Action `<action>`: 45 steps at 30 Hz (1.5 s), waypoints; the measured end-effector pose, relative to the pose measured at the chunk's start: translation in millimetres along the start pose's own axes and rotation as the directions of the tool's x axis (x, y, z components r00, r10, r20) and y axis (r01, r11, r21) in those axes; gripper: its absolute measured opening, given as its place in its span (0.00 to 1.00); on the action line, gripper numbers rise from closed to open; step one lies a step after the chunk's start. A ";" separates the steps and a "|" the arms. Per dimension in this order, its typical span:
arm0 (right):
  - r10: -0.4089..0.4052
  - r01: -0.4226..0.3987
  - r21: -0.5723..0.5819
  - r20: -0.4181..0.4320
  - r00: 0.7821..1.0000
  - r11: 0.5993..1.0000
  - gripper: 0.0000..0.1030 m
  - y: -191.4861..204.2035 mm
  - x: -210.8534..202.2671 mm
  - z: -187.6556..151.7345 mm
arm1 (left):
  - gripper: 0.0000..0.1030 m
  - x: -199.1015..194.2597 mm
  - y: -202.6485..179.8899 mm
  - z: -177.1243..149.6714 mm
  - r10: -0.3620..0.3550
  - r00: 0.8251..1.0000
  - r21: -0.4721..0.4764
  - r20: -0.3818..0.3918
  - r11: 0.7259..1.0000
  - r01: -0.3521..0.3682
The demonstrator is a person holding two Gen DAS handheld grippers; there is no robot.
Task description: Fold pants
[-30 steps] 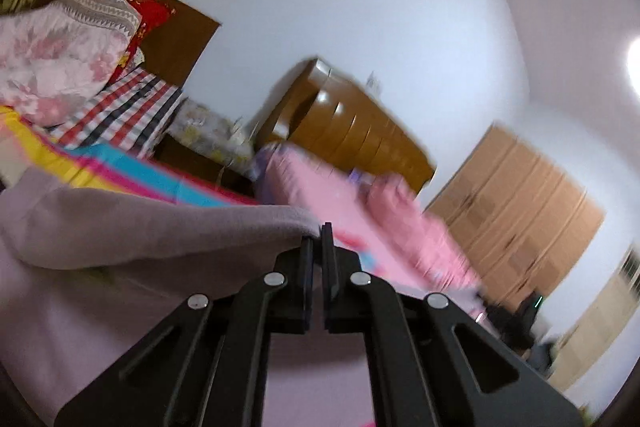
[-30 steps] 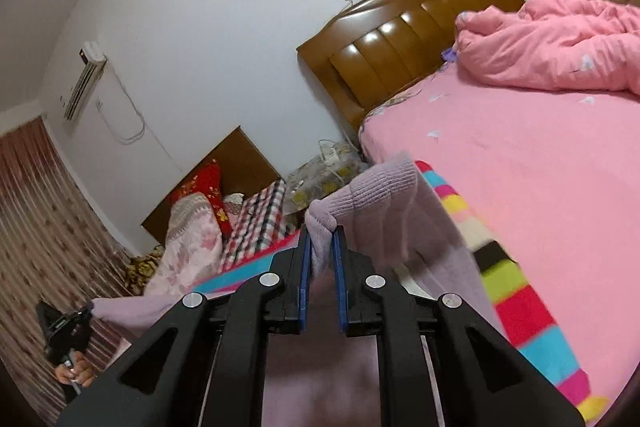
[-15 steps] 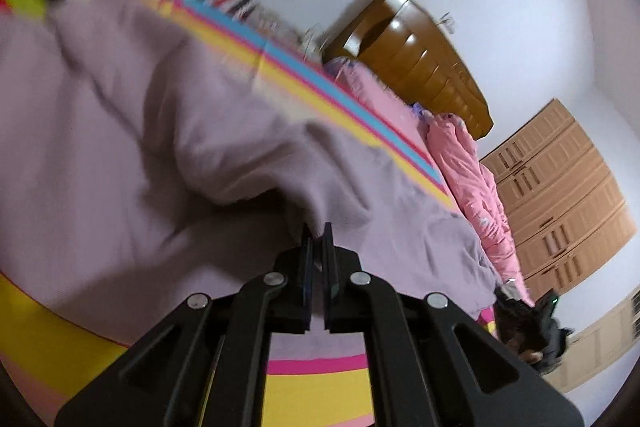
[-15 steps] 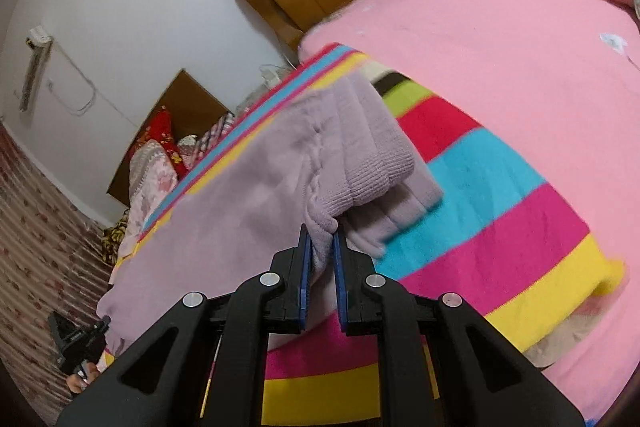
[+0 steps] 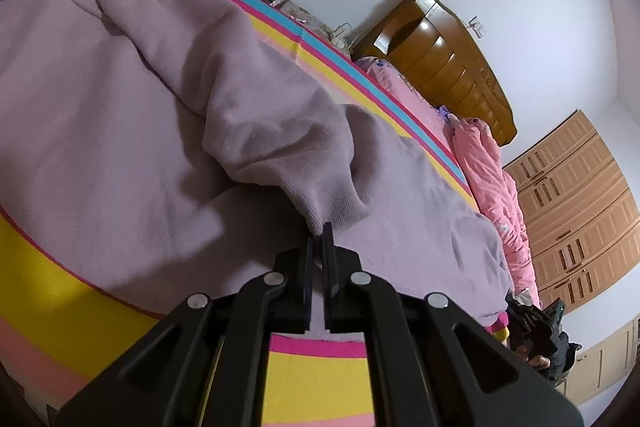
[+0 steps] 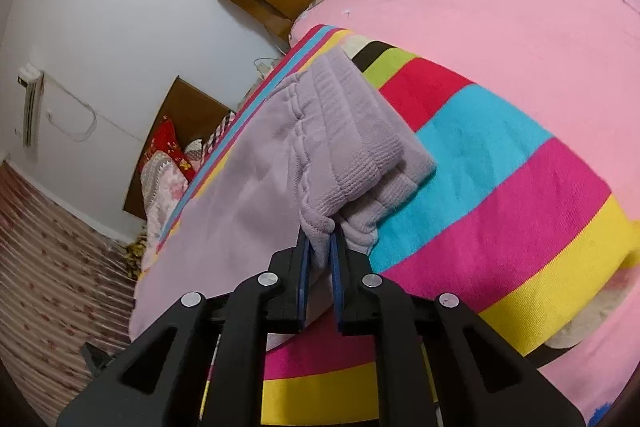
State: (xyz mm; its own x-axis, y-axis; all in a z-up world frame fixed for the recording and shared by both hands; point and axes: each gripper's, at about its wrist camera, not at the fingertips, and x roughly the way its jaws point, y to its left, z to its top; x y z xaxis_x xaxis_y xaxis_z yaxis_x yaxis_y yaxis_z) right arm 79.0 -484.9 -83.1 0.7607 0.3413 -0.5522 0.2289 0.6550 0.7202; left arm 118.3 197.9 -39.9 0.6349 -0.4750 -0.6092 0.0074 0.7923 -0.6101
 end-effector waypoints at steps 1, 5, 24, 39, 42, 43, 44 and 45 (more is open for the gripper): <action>0.000 0.000 -0.023 0.007 1.000 1.000 0.15 3.6 -1.2 -1.3 | 0.13 0.8 -0.9 -0.3 0.004 1.000 -0.005 -0.004 1.000 -0.004; 0.003 -0.003 -0.074 -0.005 1.000 0.997 0.49 19.2 -6.3 -16.2 | 0.57 -6.1 6.4 -5.4 -0.029 0.999 -0.048 0.017 0.998 0.030; 0.090 -0.120 -0.178 -0.166 0.982 0.977 0.38 74.2 20.8 -83.7 | 0.58 23.2 -20.2 -27.1 -0.176 0.983 -0.038 -0.050 0.984 0.174; 0.024 -0.050 -0.191 -0.138 0.990 0.980 0.17 77.9 27.5 -80.1 | 0.05 38.6 -36.8 -27.2 -0.189 0.980 0.016 -0.066 0.981 0.191; 0.068 -0.086 -0.187 -0.101 0.993 0.979 0.14 82.1 9.3 -77.1 | 0.05 17.9 -49.1 -22.2 -0.219 0.975 0.058 -0.021 0.974 0.220; 0.074 -0.091 -0.189 -0.093 0.993 0.978 0.14 83.7 5.2 -75.6 | 0.05 8.1 -55.9 -19.5 -0.224 0.975 0.081 -0.005 0.971 0.224; 0.082 -0.098 -0.196 -0.086 0.993 0.976 0.14 85.6 -0.4 -73.7 | 0.05 2.0 -60.0 -18.6 -0.222 0.975 0.097 0.003 0.970 0.221; 0.084 -0.100 -0.201 -0.089 0.992 0.975 0.14 86.3 -2.7 -72.9 | 0.05 -1.4 -62.4 -18.5 -0.215 0.977 0.109 0.003 0.971 0.214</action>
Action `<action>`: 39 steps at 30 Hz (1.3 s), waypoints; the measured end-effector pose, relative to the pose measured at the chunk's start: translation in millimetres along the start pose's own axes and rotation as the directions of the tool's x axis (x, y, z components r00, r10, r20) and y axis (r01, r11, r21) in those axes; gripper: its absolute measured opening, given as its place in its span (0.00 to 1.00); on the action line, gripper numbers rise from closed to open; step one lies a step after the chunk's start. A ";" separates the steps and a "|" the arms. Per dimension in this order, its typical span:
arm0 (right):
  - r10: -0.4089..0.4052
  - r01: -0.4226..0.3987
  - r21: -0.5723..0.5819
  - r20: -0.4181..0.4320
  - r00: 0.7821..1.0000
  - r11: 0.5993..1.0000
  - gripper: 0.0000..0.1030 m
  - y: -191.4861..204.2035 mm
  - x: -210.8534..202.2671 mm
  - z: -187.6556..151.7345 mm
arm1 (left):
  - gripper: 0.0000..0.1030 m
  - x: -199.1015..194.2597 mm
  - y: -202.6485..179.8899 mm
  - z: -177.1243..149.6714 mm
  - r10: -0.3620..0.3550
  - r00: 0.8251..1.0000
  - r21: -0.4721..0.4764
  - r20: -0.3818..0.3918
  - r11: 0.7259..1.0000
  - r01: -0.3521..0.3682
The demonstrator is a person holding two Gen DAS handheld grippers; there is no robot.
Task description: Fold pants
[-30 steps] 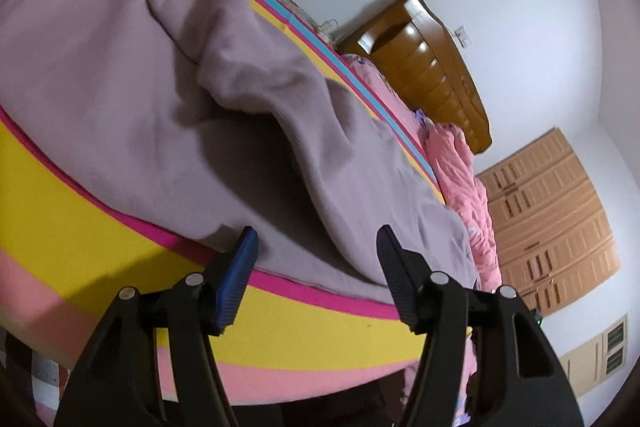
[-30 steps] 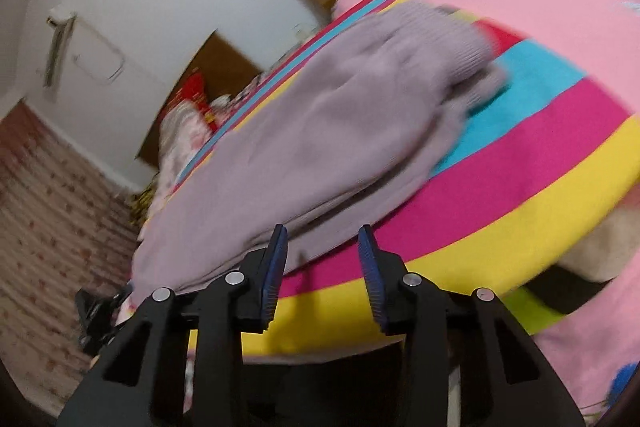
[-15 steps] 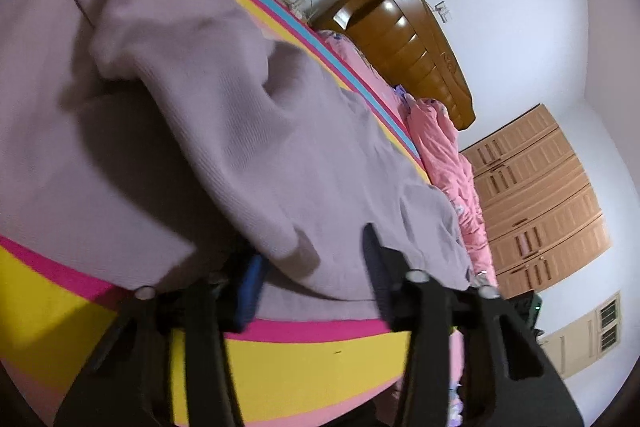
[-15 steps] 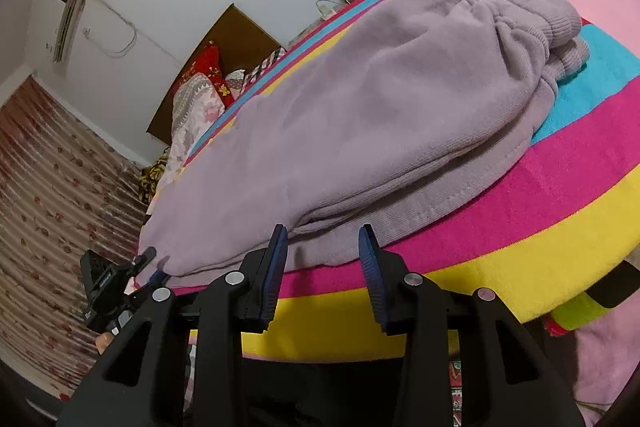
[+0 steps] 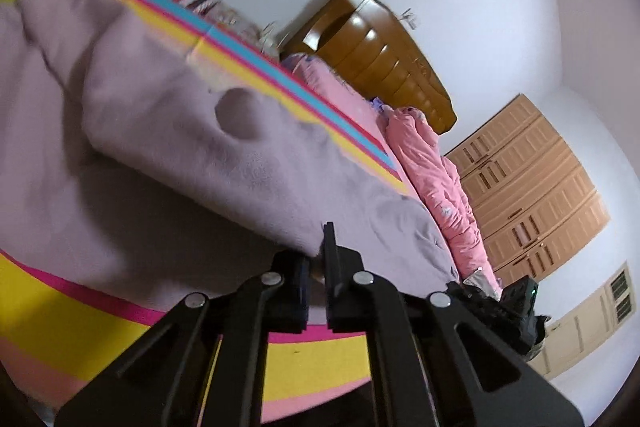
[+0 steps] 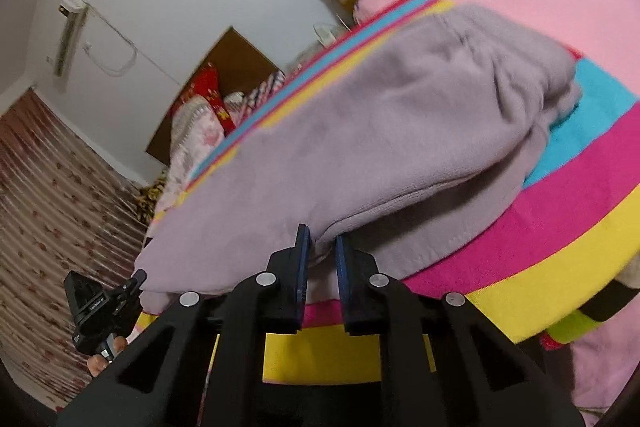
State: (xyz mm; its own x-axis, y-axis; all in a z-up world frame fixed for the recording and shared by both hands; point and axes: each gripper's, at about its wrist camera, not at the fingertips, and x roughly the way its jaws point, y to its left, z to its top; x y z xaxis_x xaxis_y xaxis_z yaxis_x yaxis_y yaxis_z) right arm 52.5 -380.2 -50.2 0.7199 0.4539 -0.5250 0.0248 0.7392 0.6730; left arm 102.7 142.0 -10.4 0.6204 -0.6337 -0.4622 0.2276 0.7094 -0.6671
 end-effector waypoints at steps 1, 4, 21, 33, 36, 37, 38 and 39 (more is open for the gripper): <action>0.001 -0.001 0.002 -0.012 1.000 1.000 0.14 -2.8 -1.4 -0.5 | 0.05 0.6 -1.6 0.0 0.012 1.000 0.005 -0.009 1.000 -0.012; -0.023 0.025 0.021 -0.064 0.998 0.999 0.13 -18.0 9.5 -10.0 | 0.05 11.7 15.1 -12.9 0.061 0.996 -0.018 -0.064 0.998 -0.063; -0.110 0.108 -0.029 -0.072 0.991 0.994 0.42 -18.8 5.6 -18.8 | 0.66 24.7 23.8 -24.1 0.215 0.975 0.053 -0.058 0.976 -0.212; -0.246 0.284 -0.310 0.158 0.956 0.907 0.47 32.2 1.2 23.4 | 0.92 88.0 -83.9 -14.8 0.336 0.942 0.469 0.021 0.829 -0.306; -0.360 0.364 -0.356 0.080 0.929 0.860 0.47 21.2 25.7 14.1 | 0.90 123.3 -48.2 -13.9 0.372 0.919 0.367 -0.132 0.879 -0.303; -0.398 0.386 -0.365 0.044 0.916 0.847 0.47 14.6 32.1 9.8 | 0.90 127.3 -38.5 -15.2 0.376 0.914 0.354 -0.150 0.884 -0.306; -0.415 0.391 -0.387 0.022 0.909 0.835 0.46 1.6 35.4 2.6 | 0.91 123.1 -35.5 -18.9 0.367 0.921 0.377 -0.127 0.877 -0.298; -0.372 0.361 -0.418 0.060 0.926 0.834 0.46 -3.1 26.8 -4.4 | 0.91 123.7 -34.7 -20.1 0.377 0.917 0.397 -0.130 0.867 -0.301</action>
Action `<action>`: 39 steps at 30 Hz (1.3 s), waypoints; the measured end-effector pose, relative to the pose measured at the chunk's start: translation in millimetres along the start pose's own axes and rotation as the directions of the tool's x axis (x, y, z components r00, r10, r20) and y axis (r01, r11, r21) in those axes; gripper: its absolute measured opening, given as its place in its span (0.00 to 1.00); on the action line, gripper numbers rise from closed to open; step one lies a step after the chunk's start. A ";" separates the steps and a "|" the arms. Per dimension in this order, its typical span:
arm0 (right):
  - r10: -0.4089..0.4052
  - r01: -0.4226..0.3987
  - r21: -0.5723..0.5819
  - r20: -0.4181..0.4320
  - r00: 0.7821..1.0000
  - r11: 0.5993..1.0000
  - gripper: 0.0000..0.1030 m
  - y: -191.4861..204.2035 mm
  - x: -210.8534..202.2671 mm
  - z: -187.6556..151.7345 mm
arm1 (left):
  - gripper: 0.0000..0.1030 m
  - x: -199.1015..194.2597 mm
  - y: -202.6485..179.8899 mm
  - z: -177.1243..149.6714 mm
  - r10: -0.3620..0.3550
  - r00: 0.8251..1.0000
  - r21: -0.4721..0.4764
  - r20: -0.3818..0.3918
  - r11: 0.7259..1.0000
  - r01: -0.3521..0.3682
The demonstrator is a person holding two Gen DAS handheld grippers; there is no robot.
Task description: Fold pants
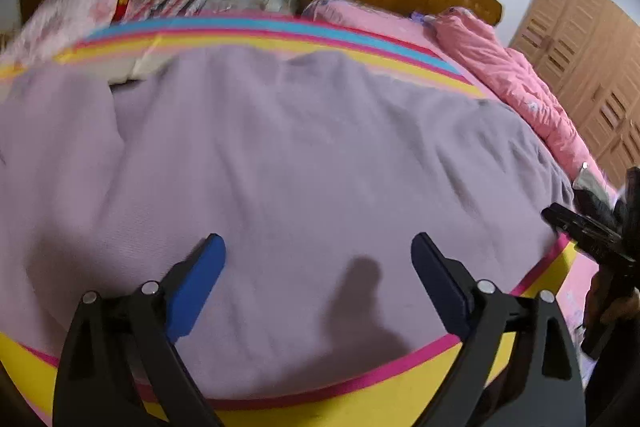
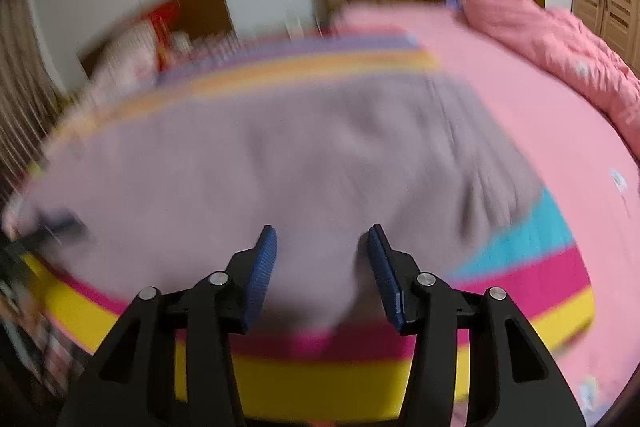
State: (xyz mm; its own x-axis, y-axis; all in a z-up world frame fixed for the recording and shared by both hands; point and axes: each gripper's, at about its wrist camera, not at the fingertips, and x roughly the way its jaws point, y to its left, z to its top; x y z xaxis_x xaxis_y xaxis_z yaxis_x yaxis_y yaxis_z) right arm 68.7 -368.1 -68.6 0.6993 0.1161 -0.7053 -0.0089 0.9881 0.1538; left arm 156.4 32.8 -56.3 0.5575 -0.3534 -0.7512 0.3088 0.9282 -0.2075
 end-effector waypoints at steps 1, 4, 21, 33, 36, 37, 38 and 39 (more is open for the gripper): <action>0.014 -0.014 -0.004 0.007 1.000 1.000 0.46 -4.1 -5.5 -4.7 | 0.91 0.6 -0.5 -1.8 0.003 1.000 0.031 -0.004 1.000 -0.003; -0.008 0.010 0.068 -0.041 0.999 0.998 0.46 -9.0 -15.2 2.5 | 0.93 1.2 -2.7 -6.9 0.008 1.000 0.068 -0.007 0.998 -0.007; 0.554 -0.593 -0.505 -0.246 0.795 0.627 0.50 366.6 51.3 123.1 | 0.98 -158.6 278.9 -57.0 0.320 0.898 -0.652 0.302 0.757 -0.051; 0.442 -0.779 -0.589 -0.653 0.615 0.214 0.50 696.5 218.9 145.8 | 0.89 -164.9 424.5 -69.8 0.473 0.865 -0.775 0.170 0.606 -0.180; 0.434 -0.805 -0.556 -0.686 0.585 0.207 0.44 712.2 234.3 138.7 | 0.82 -154.5 437.4 -72.9 0.461 0.878 -0.759 0.133 0.617 -0.208; 0.441 -0.807 -0.557 -0.685 0.579 0.195 0.40 712.8 233.5 133.8 | 0.80 -151.1 441.1 -75.3 0.465 0.877 -0.749 0.124 0.624 -0.225; 0.449 -0.812 -0.557 -0.689 0.569 0.174 0.31 710.7 229.8 132.2 | 0.78 -148.7 439.5 -75.2 0.472 0.874 -0.737 0.113 0.630 -0.244; 0.457 -0.827 -0.540 -0.703 0.545 0.157 0.26 705.9 227.4 132.2 | 0.70 -146.9 438.0 -73.9 0.485 0.869 -0.721 0.095 0.635 -0.276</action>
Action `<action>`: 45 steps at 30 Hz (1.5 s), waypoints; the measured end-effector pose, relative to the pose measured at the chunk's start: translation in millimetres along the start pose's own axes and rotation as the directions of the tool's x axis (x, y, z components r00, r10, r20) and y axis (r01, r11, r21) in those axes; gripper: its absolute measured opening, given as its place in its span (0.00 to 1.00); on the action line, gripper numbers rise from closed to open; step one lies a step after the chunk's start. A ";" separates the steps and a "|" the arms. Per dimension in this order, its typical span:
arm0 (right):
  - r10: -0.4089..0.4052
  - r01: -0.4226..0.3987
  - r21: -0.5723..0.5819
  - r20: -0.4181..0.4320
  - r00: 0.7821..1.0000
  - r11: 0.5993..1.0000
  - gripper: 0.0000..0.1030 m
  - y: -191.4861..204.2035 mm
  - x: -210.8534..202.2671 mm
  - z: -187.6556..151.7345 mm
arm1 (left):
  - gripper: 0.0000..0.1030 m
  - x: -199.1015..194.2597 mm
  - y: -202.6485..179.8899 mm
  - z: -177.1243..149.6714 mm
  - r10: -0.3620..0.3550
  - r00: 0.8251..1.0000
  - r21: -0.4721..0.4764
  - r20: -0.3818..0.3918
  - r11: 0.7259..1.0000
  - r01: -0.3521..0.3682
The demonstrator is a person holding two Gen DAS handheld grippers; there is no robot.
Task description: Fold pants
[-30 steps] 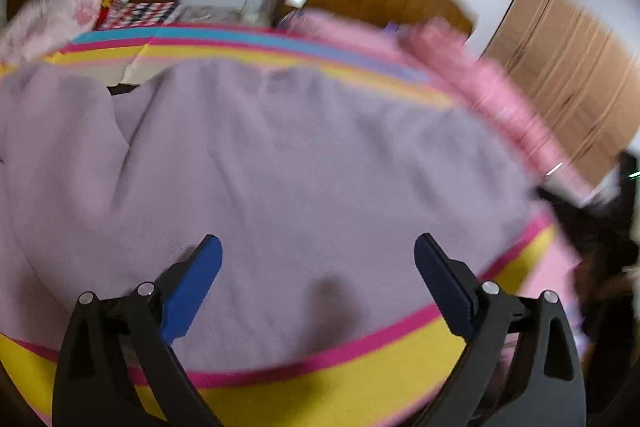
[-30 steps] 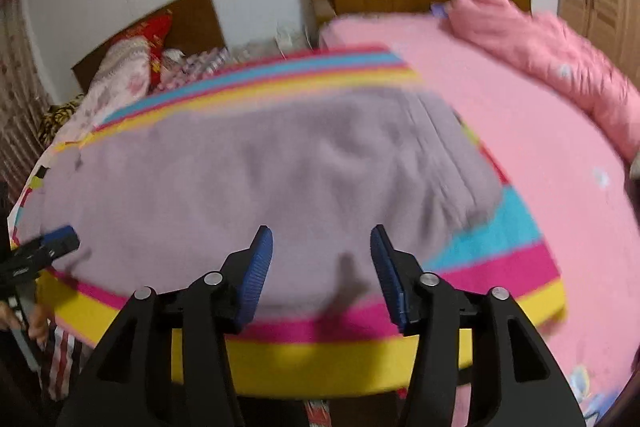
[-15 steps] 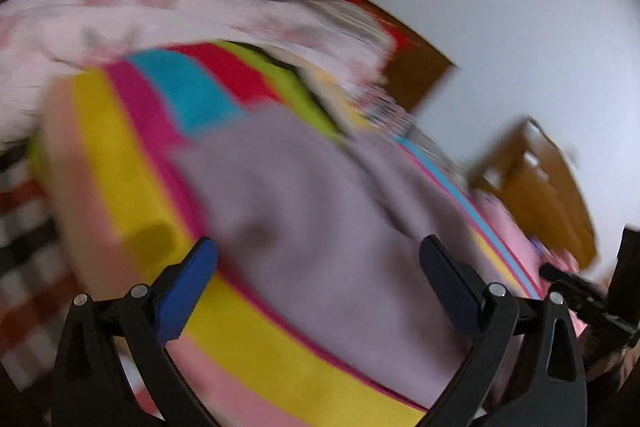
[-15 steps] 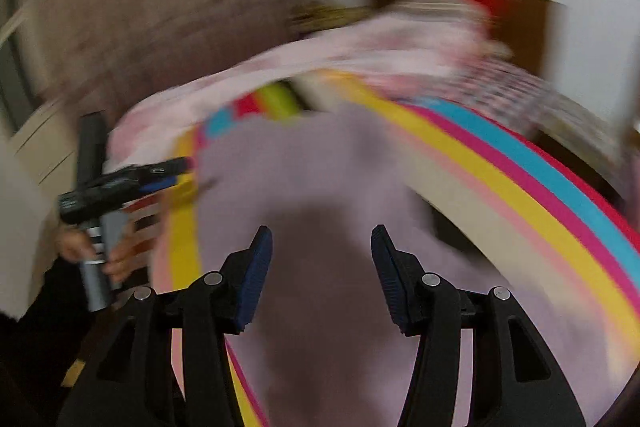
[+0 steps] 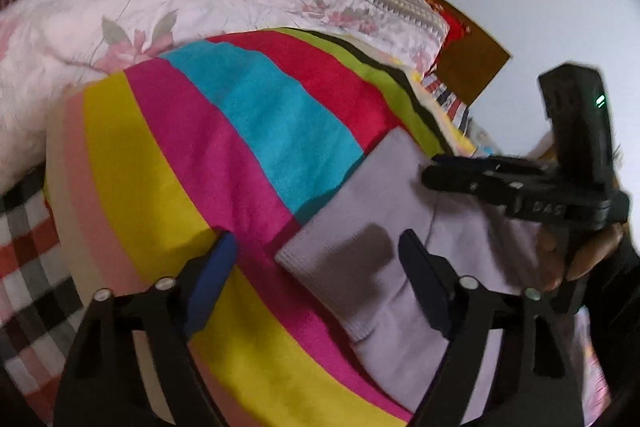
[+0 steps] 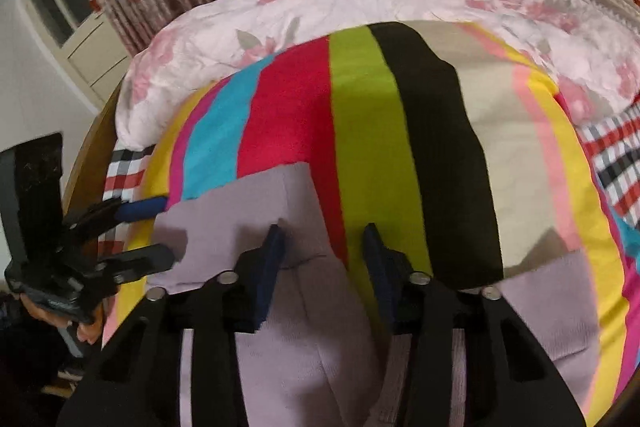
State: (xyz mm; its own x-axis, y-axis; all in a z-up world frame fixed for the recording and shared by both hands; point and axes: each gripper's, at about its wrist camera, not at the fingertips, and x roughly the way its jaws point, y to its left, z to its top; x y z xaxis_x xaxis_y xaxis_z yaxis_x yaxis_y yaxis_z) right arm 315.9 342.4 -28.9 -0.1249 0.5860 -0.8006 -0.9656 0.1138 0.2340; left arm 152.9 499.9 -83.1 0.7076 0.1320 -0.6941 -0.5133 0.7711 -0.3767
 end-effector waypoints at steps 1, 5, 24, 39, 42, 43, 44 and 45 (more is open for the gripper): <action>0.001 -0.001 -0.007 0.004 1.000 1.000 0.22 3.4 3.2 1.5 | 0.59 -0.7 -1.7 -3.0 0.020 1.000 0.020 -0.001 1.000 -0.020; -0.011 0.012 -0.051 0.016 1.000 0.999 0.20 11.9 2.8 -1.3 | 0.42 -3.4 -7.5 -3.5 0.014 1.000 0.084 -0.016 0.996 -0.013; -0.063 0.062 0.023 0.022 0.998 0.998 0.23 -3.2 15.4 20.6 | 0.13 8.2 7.6 15.7 0.074 0.997 0.013 0.022 0.997 -0.074; -0.247 0.246 0.047 0.008 0.969 0.968 0.34 -19.0 -49.0 -65.4 | 0.88 -22.1 -66.5 -10.5 -0.101 0.995 0.106 0.000 0.989 0.101; -0.252 0.251 0.056 0.011 0.968 0.966 0.20 -19.8 -45.8 -68.0 | 0.92 5.3 -62.9 -16.6 -0.088 0.994 0.121 -0.063 0.988 0.095; -0.254 0.253 0.059 0.017 0.967 0.966 0.12 -18.6 -46.6 -68.0 | 0.96 6.3 -65.0 -16.3 -0.092 0.994 0.148 -0.065 0.984 0.101; -0.262 0.260 0.059 0.032 0.965 0.964 0.07 -17.6 -50.3 -67.9 | 0.96 7.6 -67.8 -16.4 -0.078 0.994 0.169 -0.073 0.982 0.090; -0.258 0.254 0.065 0.052 0.965 0.965 0.06 -16.1 -55.2 -68.2 | 0.97 8.9 -69.2 -16.9 -0.066 0.995 0.182 -0.079 0.980 0.079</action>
State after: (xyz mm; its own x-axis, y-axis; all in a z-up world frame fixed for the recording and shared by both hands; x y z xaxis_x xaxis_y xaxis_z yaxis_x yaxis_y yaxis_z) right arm 322.7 253.4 -26.1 0.1403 0.5782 -0.8038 -0.9488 0.3106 0.0578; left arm 186.5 437.3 -73.6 0.6996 0.0315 -0.7139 -0.3588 0.8794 -0.3128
